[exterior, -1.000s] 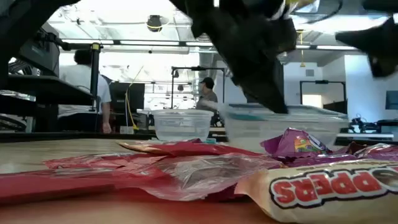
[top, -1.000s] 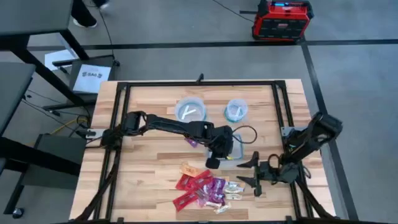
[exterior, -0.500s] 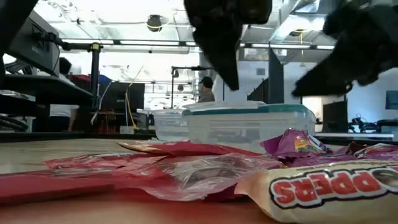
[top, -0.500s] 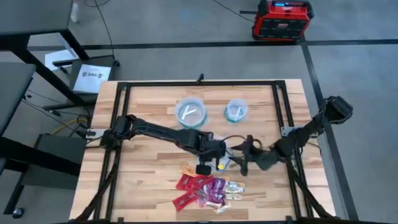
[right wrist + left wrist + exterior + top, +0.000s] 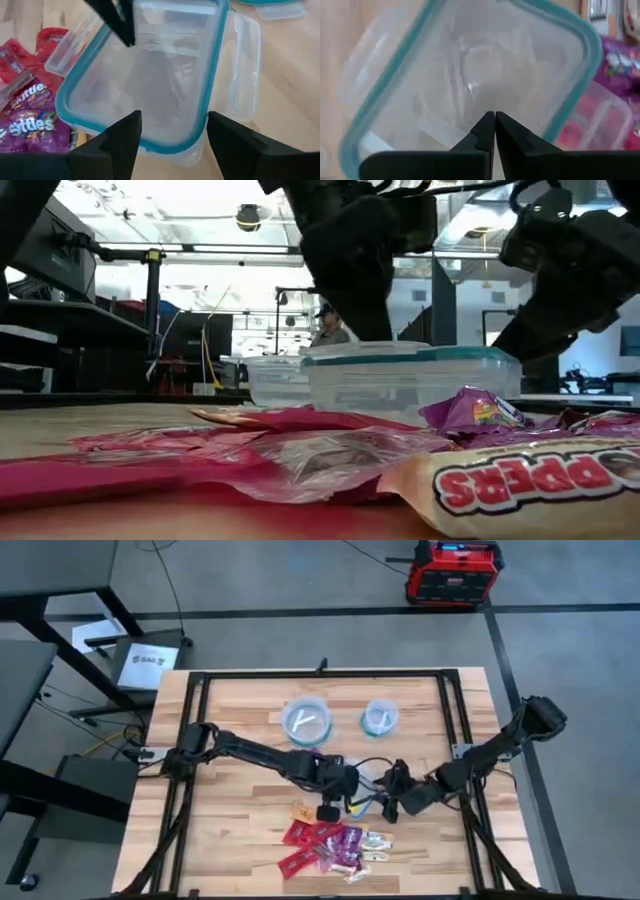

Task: Sort candy
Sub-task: Open the rectangular transparent bin

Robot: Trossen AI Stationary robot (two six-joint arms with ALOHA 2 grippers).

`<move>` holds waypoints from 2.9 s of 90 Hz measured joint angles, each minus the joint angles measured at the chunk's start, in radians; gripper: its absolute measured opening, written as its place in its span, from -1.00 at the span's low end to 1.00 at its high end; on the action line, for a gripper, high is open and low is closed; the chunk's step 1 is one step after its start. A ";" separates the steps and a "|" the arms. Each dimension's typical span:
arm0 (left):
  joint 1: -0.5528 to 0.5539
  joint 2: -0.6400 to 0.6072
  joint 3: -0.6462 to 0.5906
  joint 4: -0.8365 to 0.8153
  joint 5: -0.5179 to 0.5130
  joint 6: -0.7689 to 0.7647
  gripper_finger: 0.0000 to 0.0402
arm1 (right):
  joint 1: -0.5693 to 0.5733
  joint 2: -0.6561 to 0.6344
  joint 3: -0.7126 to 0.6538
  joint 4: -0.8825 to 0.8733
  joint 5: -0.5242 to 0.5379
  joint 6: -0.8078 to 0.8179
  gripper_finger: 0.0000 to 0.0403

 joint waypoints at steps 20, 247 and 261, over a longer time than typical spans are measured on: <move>0.009 -0.020 -0.001 0.059 -0.008 0.052 -1.00 | 0.066 -0.148 0.111 -0.338 -0.033 0.009 0.04; -0.099 -0.133 -0.068 0.032 -0.081 -0.106 -1.00 | 0.511 -0.075 0.130 -0.553 0.159 0.651 -0.03; -0.098 -0.133 -0.068 0.093 0.021 -0.075 -1.00 | 0.510 -0.061 0.129 -0.529 0.162 0.619 -0.03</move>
